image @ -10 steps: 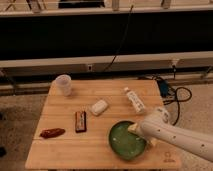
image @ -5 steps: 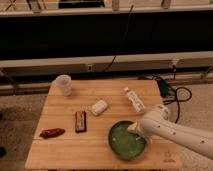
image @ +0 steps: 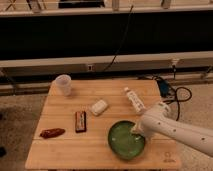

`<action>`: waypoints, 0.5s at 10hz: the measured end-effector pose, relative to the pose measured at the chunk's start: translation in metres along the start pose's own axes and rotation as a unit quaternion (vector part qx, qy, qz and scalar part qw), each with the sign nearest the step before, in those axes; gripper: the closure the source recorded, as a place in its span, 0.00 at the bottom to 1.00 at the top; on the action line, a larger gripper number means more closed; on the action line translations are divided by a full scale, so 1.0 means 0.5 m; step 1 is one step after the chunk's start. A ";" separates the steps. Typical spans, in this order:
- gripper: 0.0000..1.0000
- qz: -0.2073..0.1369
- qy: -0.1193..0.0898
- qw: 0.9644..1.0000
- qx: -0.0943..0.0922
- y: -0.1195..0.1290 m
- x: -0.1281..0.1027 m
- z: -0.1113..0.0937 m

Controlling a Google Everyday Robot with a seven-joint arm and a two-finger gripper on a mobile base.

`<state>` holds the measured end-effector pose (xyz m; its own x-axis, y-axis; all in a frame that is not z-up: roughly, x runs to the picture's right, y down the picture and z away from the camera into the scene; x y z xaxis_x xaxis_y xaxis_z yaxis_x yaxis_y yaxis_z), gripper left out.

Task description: Pick up the ceramic bowl

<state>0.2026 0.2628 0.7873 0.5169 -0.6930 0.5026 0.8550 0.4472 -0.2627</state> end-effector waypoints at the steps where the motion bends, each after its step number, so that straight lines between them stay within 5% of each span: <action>1: 0.67 -0.002 -0.002 1.000 -0.001 0.001 0.000 -0.001; 3: 0.88 -0.005 -0.005 1.000 0.000 0.004 0.000 -0.008; 5: 1.00 -0.006 -0.004 1.000 0.006 0.002 0.002 -0.031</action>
<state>0.2049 0.2537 0.7750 0.5069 -0.6940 0.5114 0.8602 0.4457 -0.2479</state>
